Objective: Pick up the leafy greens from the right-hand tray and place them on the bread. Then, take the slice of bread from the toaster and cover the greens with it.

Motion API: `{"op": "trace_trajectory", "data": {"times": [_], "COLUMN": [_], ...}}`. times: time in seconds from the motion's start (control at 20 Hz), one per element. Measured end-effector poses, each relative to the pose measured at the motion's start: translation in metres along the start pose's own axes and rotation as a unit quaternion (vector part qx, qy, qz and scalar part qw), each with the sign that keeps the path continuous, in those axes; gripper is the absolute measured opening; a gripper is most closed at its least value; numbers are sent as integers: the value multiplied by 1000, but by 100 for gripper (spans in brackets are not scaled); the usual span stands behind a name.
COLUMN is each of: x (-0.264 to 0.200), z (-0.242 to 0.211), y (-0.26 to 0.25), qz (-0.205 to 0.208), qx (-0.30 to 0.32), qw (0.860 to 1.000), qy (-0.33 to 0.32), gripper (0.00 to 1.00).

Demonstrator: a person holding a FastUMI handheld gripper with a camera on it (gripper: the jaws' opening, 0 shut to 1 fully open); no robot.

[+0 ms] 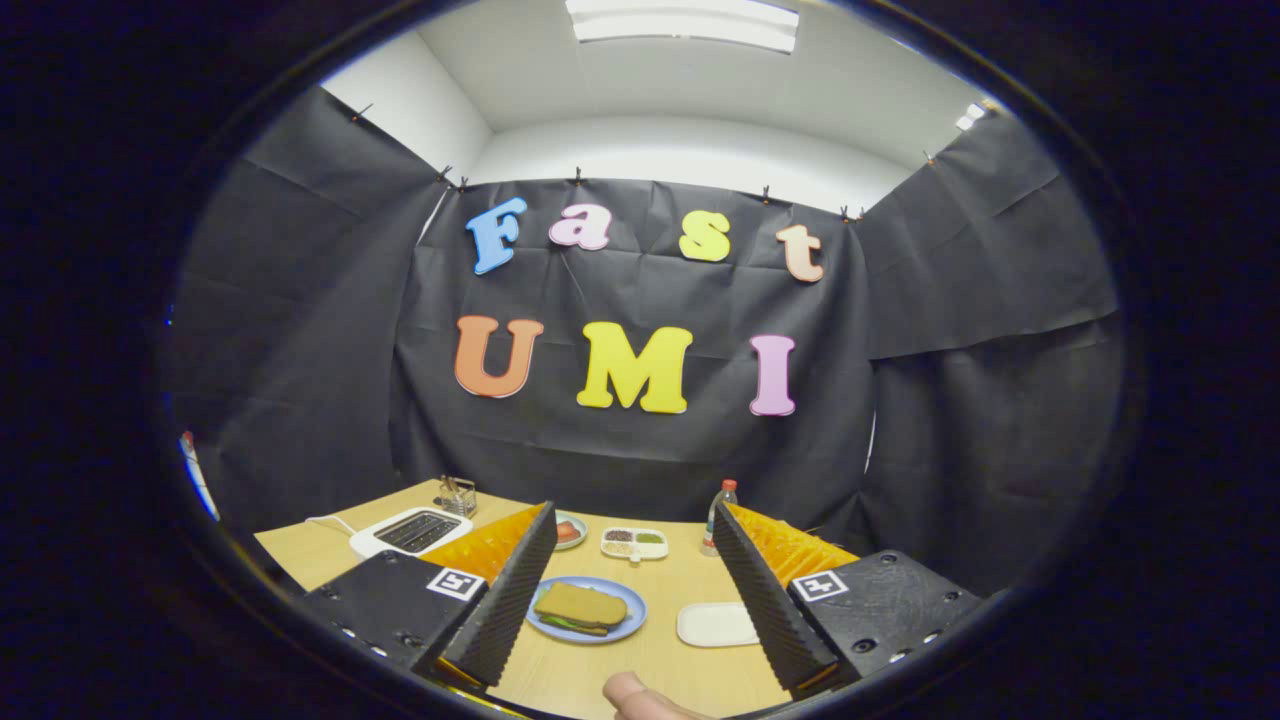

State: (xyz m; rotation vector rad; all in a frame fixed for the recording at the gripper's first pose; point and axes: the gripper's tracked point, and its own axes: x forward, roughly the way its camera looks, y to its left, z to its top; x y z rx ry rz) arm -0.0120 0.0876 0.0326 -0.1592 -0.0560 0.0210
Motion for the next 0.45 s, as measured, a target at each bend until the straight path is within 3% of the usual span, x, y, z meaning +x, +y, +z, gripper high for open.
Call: {"op": "trace_trajectory", "data": {"times": [0.45], "x": [5], "z": [-15], "y": [-4], "qz": [8], "qx": [19], "qw": [999], "qy": [26], "gripper": [95]}}
